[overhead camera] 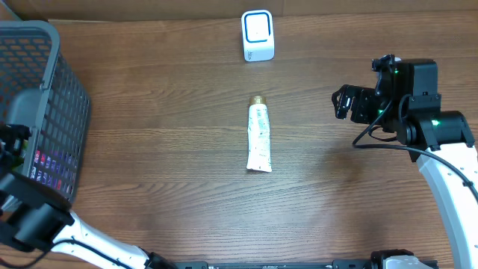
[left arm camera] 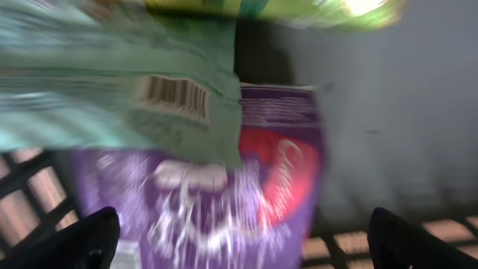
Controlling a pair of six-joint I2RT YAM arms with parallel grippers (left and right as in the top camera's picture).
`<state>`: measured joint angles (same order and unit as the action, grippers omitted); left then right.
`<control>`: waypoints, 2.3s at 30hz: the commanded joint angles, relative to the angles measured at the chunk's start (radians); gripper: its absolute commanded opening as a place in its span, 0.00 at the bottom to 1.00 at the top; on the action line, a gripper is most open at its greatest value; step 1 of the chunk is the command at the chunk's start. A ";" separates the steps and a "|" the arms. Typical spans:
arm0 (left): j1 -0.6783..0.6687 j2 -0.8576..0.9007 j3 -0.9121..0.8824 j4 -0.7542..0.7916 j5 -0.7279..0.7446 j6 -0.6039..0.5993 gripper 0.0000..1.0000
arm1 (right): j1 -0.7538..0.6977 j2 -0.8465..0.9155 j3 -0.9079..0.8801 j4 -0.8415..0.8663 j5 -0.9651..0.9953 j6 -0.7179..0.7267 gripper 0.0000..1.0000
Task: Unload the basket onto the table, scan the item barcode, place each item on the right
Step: 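Return the left gripper to the basket and grasp the purple Carefree pack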
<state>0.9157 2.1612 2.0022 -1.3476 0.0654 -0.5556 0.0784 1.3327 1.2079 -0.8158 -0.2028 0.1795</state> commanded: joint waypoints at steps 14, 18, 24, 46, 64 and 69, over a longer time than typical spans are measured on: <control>-0.066 0.088 0.003 -0.002 -0.174 0.040 0.19 | -0.007 0.000 0.022 -0.002 -0.001 -0.009 1.00; -0.067 0.088 0.003 -0.010 -0.174 0.062 0.04 | -0.007 0.000 0.022 -0.002 -0.001 -0.009 1.00; -0.068 0.072 0.082 -0.079 -0.165 0.071 0.04 | -0.007 0.000 0.022 -0.002 -0.001 -0.009 1.00; -0.072 -0.063 0.340 -0.266 -0.121 0.082 0.88 | -0.007 0.000 0.022 -0.002 -0.001 -0.009 1.00; -0.072 -0.056 -0.242 0.072 -0.139 0.038 0.88 | -0.007 0.000 0.022 -0.002 -0.001 -0.009 1.00; -0.072 -0.056 -0.352 0.171 -0.171 0.035 0.92 | -0.007 0.000 0.022 -0.002 -0.001 -0.009 1.00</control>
<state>0.8436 2.1006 1.7218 -1.2083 -0.0788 -0.5030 0.0780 1.3327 1.2079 -0.8169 -0.2020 0.1787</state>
